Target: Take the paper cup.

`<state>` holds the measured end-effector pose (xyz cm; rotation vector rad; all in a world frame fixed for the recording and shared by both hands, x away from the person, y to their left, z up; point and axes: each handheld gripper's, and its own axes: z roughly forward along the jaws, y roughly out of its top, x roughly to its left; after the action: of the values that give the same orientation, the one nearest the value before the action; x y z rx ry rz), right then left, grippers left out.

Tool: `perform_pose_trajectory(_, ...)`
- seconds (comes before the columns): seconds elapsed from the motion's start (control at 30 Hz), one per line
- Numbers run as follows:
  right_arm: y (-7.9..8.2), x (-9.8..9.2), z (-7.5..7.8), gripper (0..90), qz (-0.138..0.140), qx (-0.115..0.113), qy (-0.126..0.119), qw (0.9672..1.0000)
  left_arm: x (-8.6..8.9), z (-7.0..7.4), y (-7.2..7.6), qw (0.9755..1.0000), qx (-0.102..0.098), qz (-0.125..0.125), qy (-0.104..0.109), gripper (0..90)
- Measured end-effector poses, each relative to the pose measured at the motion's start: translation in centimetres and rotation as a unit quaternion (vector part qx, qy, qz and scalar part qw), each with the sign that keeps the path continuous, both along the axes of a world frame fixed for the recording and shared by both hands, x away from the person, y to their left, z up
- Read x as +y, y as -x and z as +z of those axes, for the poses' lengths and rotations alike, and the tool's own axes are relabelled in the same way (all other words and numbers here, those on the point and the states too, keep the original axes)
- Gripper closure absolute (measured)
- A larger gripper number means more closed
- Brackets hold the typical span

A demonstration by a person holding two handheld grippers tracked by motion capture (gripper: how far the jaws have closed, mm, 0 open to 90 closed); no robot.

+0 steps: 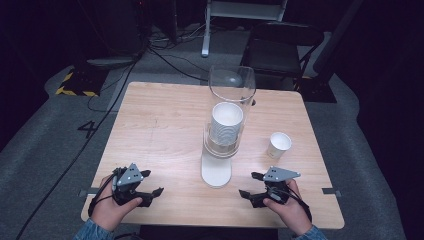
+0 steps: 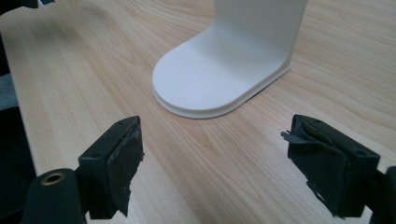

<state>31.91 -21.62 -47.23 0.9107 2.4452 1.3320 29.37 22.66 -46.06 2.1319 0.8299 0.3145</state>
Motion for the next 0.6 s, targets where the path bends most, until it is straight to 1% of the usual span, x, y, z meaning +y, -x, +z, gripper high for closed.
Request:
perform_pose_trajectory(0.1, -0.2, 0.0, -0.6, 17.8, 0.000, -0.006, 0.011, 0.9999, -0.4, -0.7, -0.1, 0.9999, 0.004, 0.006, 0.010, 23.6)
perform_pose_trajectory(0.2, -0.5, -0.1, -1.4, 17.7, -0.006, -0.010, 0.021, 0.9997, -0.7, -1.5, -0.3, 0.9999, 0.005, 0.008, 0.011, 23.7)
perform_pose_trajectory(0.33, -0.9, -0.2, -2.2, 17.7, -0.025, -0.012, 0.027, 0.9993, -0.5, -2.1, -0.5, 0.9998, -0.001, 0.020, 0.006, 23.6)
perform_pose_trajectory(0.4, -1.1, -0.4, -2.3, 17.9, -0.035, -0.013, 0.028, 0.9989, -0.4, -2.4, -0.6, 0.9995, 0.001, 0.030, 0.009, 23.5)
perform_pose_trajectory(0.47, -1.4, -0.7, -2.5, 18.2, -0.044, -0.017, 0.036, 0.9983, -0.3, -2.6, -0.7, 0.9995, 0.005, 0.032, 0.001, 23.2)
perform_pose_trajectory(0.6, -1.7, -0.9, -2.7, 18.3, -0.052, -0.009, 0.038, 0.9979, -0.2, -2.8, -0.8, 0.9993, 0.006, 0.036, -0.003, 23.3)
